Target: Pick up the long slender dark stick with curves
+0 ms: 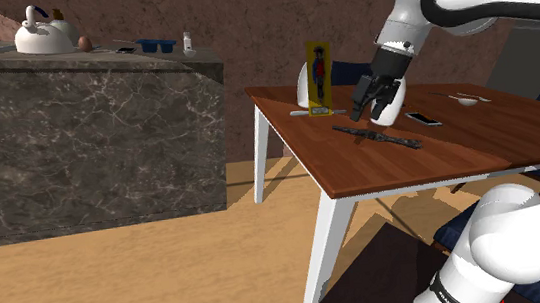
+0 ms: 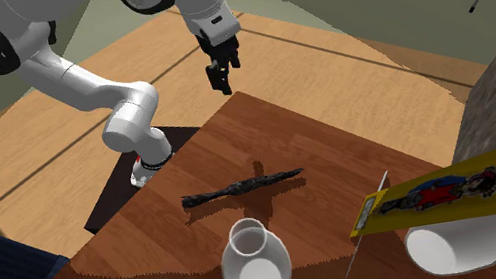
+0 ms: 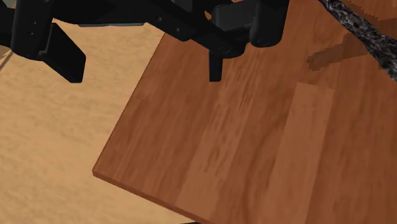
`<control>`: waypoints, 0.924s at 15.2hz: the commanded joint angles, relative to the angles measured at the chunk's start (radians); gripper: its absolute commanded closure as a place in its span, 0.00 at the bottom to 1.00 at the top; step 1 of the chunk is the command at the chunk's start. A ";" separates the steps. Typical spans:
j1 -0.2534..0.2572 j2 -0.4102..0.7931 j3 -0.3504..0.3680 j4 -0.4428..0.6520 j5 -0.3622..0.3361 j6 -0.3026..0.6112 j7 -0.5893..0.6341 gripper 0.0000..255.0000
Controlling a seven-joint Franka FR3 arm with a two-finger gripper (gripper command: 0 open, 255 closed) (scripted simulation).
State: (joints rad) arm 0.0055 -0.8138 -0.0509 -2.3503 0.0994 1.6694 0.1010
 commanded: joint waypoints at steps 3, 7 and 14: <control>-0.002 0.010 -0.038 -0.015 -0.044 0.006 -0.079 0.00; -0.008 0.049 -0.116 -0.031 -0.134 0.030 -0.235 0.00; -0.014 0.170 -0.250 -0.008 -0.281 0.103 -0.501 0.00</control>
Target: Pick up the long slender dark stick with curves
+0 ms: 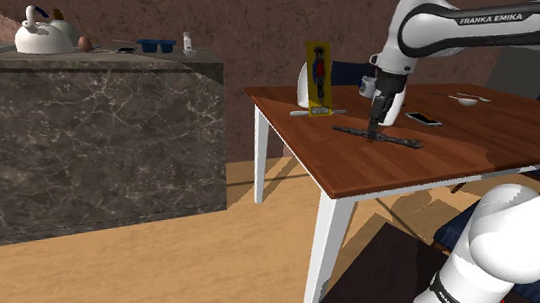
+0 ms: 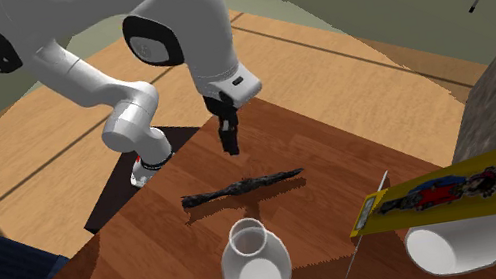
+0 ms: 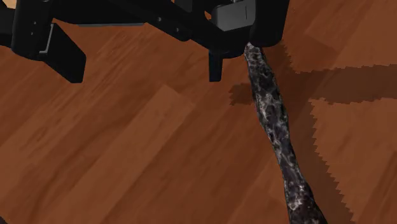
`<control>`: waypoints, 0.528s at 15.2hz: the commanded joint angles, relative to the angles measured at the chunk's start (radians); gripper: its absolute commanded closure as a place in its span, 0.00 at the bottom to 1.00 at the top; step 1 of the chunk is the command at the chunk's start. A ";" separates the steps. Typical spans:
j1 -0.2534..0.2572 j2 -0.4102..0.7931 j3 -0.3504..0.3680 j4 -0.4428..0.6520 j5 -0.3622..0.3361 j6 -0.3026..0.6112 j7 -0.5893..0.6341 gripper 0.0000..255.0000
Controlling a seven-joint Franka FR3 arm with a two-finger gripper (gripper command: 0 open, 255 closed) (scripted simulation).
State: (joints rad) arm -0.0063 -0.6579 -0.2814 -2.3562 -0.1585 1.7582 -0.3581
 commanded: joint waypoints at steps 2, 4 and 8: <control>-0.001 0.060 -0.057 0.016 -0.059 0.041 -0.116 0.00; 0.002 0.111 -0.094 0.039 -0.090 0.071 -0.189 0.00; 0.006 0.189 -0.145 0.066 -0.127 0.127 -0.286 0.00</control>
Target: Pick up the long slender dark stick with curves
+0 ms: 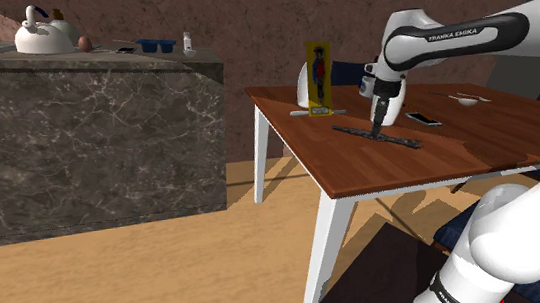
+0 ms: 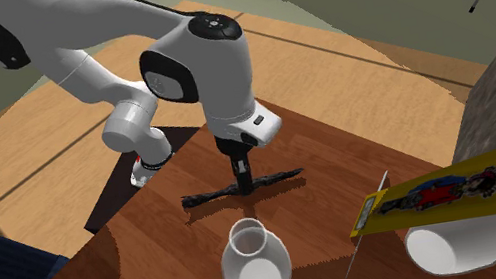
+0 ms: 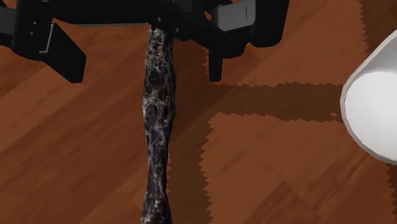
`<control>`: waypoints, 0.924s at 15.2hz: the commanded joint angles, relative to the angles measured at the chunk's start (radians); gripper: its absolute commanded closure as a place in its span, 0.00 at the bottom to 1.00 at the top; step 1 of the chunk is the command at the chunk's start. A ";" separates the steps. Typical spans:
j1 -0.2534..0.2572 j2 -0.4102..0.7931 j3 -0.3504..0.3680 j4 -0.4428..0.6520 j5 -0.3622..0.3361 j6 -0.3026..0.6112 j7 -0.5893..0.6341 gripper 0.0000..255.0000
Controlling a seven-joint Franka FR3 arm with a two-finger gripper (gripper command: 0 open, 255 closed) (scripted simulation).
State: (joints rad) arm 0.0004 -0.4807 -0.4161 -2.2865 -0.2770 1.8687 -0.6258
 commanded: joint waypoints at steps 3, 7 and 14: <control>-0.002 0.017 -0.018 -0.039 -0.013 0.058 -0.015 0.00; -0.004 0.027 -0.027 -0.079 -0.018 0.107 -0.011 0.00; -0.003 0.032 -0.028 -0.078 -0.017 0.112 -0.012 1.00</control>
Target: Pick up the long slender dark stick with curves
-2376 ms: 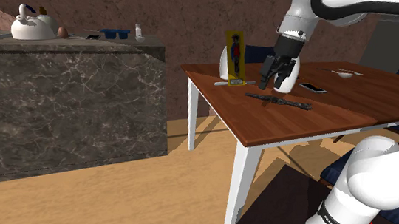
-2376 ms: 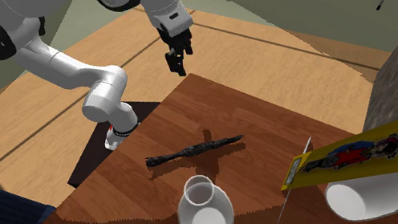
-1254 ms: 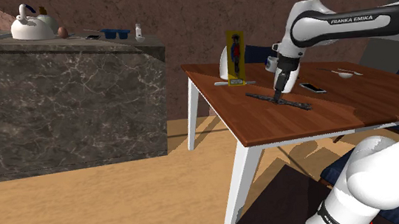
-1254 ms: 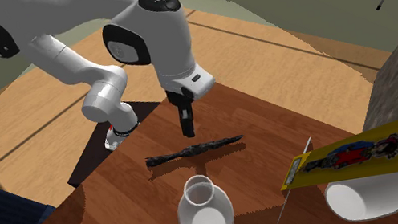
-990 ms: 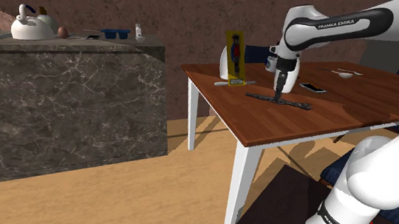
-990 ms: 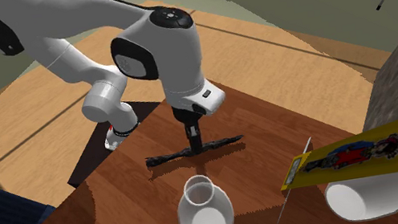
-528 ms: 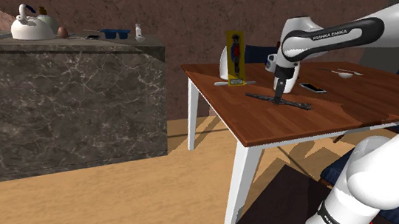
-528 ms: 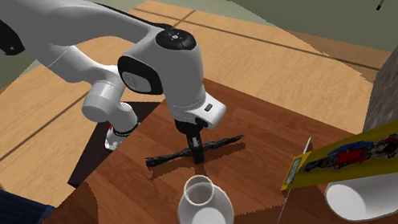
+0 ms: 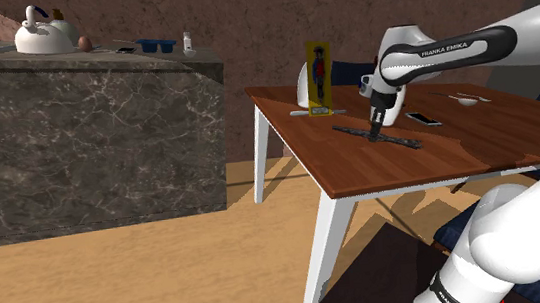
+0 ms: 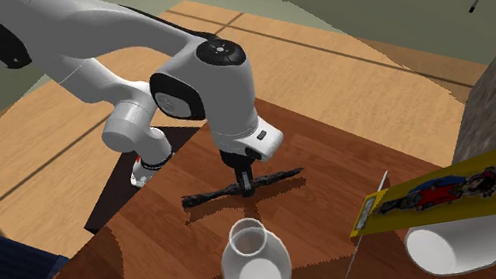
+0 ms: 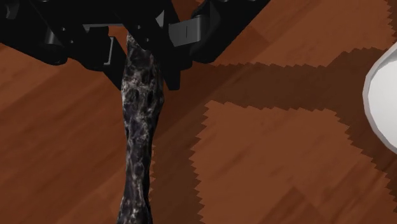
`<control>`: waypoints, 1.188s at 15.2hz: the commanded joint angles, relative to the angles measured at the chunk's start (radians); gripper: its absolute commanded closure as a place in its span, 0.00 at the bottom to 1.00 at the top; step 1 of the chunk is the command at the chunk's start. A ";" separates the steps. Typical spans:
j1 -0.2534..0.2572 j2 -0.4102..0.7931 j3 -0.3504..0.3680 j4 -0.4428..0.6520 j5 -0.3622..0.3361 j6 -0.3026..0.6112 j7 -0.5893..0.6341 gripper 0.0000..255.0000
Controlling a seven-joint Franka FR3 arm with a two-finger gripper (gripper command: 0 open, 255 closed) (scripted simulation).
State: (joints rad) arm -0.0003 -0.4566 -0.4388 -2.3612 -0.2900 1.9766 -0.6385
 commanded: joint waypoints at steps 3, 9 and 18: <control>-0.004 0.004 -0.006 -0.004 -0.006 0.001 -0.001 1.00; -0.002 -0.010 0.010 0.052 0.003 -0.070 -0.005 1.00; 0.004 -0.017 0.028 0.166 0.017 -0.190 -0.016 1.00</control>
State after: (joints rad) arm 0.0025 -0.4757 -0.4117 -2.2116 -0.2751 1.8011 -0.6524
